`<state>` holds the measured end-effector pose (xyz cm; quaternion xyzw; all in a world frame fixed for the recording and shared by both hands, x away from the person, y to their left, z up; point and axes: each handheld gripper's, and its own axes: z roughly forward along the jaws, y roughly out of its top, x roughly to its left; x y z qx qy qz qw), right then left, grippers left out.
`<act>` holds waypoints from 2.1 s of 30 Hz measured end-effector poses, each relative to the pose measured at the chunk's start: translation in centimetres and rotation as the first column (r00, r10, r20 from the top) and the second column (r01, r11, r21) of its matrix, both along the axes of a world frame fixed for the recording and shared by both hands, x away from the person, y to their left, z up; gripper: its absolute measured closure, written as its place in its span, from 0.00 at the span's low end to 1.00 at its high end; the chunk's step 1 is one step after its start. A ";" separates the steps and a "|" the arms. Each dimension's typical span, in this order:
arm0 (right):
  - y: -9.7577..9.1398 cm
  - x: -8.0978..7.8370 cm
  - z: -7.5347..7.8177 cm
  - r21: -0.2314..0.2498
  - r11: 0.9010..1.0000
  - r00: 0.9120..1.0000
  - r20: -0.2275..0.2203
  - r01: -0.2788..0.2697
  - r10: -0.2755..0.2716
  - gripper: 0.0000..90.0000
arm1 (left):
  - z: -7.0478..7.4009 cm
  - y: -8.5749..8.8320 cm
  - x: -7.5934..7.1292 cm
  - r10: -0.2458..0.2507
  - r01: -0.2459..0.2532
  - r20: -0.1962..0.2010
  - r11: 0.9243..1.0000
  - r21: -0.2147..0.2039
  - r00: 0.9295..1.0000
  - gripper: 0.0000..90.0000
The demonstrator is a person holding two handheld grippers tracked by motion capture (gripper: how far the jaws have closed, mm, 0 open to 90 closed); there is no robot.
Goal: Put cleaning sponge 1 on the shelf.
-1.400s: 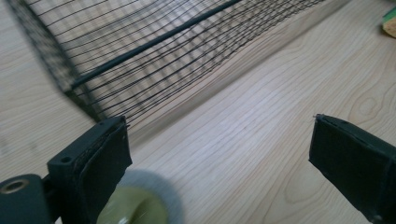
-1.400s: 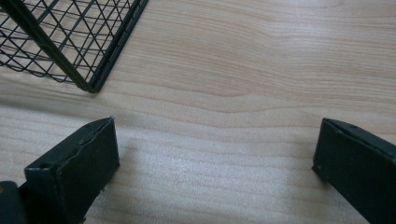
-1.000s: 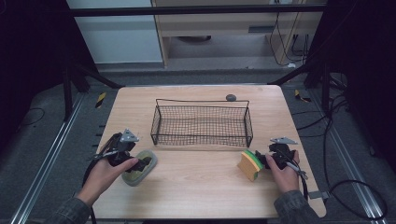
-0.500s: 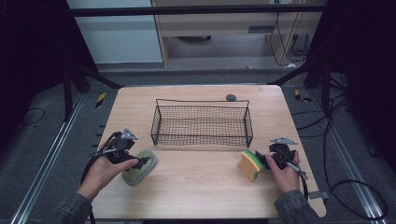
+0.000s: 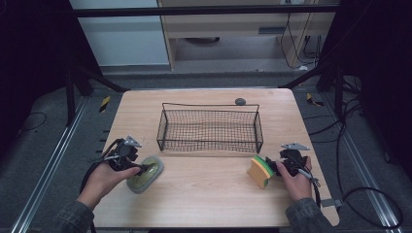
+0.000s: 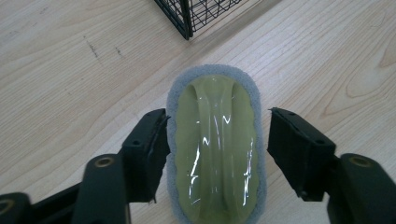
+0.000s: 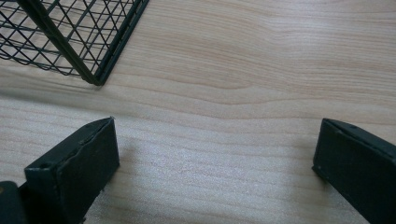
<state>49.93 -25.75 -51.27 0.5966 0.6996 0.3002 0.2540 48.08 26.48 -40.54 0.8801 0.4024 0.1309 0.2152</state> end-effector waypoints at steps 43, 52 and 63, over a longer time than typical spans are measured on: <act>0.0 0.0 0.0 0.001 1.000 1.000 -0.002 -0.017 0.017 0.01 | -2.7 -1.6 3.4 -0.012 0.033 -0.192 0.994 0.104 0.981 0.65; 0.0 0.0 0.0 0.001 1.000 1.000 -0.002 -0.018 0.018 0.01 | -2.8 -1.7 3.3 -0.040 0.062 -0.204 0.993 0.101 0.978 0.76; 0.0 0.0 0.0 0.002 1.000 1.000 -0.002 -0.020 0.020 0.01 | -1.9 -1.5 2.1 -0.108 0.125 -0.133 0.984 0.124 0.985 0.78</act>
